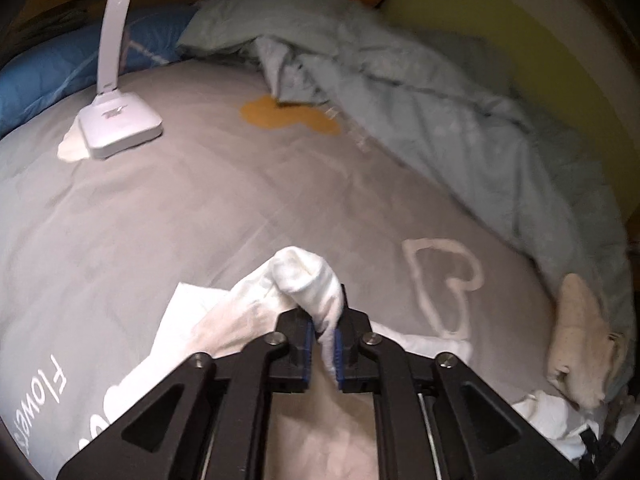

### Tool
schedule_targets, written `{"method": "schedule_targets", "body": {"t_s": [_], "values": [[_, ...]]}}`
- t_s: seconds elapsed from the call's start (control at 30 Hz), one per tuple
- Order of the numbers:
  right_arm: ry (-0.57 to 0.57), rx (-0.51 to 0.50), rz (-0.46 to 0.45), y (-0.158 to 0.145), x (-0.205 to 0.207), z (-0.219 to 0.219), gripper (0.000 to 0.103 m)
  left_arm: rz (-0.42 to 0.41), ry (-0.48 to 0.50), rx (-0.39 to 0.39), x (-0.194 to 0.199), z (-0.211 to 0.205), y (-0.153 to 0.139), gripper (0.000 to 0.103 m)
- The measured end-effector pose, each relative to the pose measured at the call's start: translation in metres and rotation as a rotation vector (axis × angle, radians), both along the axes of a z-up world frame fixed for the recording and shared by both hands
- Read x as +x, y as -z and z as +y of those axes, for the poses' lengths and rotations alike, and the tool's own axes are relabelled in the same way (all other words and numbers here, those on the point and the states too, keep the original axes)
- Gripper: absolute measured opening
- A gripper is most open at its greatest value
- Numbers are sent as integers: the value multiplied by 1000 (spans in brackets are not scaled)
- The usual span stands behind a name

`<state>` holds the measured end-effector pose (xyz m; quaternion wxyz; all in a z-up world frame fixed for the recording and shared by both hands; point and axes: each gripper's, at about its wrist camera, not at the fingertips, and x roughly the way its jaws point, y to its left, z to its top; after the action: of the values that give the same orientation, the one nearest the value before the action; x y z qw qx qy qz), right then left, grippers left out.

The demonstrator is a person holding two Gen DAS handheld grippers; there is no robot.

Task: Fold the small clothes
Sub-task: 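Grasp the shirt corner with the left gripper while the right gripper grasps it, then open both grippers and release the white T-shirt onto the bed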

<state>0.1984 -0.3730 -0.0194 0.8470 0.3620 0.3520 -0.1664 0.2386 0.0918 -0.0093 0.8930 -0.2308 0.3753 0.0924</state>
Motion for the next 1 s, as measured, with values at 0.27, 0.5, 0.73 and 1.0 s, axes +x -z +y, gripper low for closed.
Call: {"method": "schedule_targets", "body": {"t_s": [0.27, 0.5, 0.73, 1.0], "values": [[-55, -6, -58, -39, -26, -13, 56, -173, -12, 292, -60, -19, -65, 65], [-134, 119, -8, -45, -23, -30, 69, 20, 102, 312, -34, -17, -43, 65], [-227, 59, 221, -54, -3, -51, 75, 139, 160, 323, -7, 12, -15, 65], [-469, -306, 79, -57, 1, -19, 69, 236, 392, 155, 40, 9, 6, 50]]}}
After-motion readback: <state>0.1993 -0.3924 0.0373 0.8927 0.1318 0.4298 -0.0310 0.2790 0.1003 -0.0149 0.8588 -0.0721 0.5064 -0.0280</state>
